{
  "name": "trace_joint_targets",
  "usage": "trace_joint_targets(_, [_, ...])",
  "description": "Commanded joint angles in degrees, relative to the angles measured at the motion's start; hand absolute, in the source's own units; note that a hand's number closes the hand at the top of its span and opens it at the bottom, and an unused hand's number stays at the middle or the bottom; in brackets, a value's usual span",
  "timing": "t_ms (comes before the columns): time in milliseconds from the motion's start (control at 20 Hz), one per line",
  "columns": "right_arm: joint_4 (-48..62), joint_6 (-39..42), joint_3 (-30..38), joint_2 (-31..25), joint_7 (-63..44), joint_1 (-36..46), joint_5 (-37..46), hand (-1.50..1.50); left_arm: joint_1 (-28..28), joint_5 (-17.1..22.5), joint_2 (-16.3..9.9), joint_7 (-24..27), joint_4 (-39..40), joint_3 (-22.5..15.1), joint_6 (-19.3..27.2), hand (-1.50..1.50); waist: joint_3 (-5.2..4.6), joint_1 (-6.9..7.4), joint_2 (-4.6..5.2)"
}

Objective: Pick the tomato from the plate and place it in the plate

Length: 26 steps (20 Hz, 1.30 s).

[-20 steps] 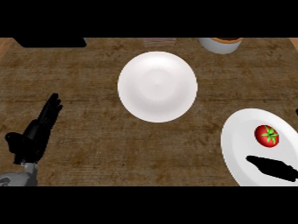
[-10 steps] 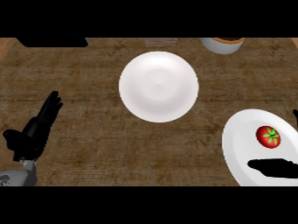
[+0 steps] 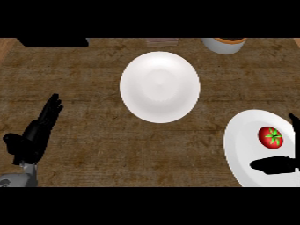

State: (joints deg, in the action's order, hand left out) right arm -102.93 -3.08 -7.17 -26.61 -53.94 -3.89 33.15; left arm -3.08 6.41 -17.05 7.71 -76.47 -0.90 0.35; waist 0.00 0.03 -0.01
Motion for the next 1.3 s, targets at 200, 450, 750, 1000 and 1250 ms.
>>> trace_joint_targets(200, [9.5,2.2,1.6,3.8,2.9,4.4,5.1,-1.5,-4.7,-3.8,4.0,-0.8,4.7,0.1,1.4,0.0,-0.01,-0.12,0.06])
trace_joint_targets(450, [16.3,3.9,7.2,2.7,8.5,4.9,3.9,-1.5,-0.4,-1.4,0.5,2.7,3.4,4.5,-4.4,0.0,-0.01,-0.01,0.02])
trace_joint_targets(750, [24.7,5.2,7.0,4.9,17.3,7.3,2.0,1.5,1.4,-3.3,2.7,1.9,1.1,3.5,-2.8,0.0,0.02,0.17,0.05])
trace_joint_targets(1000, [24.7,4.7,7.4,6.4,19.5,8.8,5.4,1.5,0.3,-5.2,5.4,2.5,2.3,3.2,-2.0,0.0,-0.01,-0.02,0.02])
trace_joint_targets(1250, [21.0,-2.3,4.0,11.7,15.5,4.5,11.9,1.5,-1.2,-6.7,5.1,0.2,0.7,2.9,-1.4,0.0,-0.02,-0.23,-0.04])
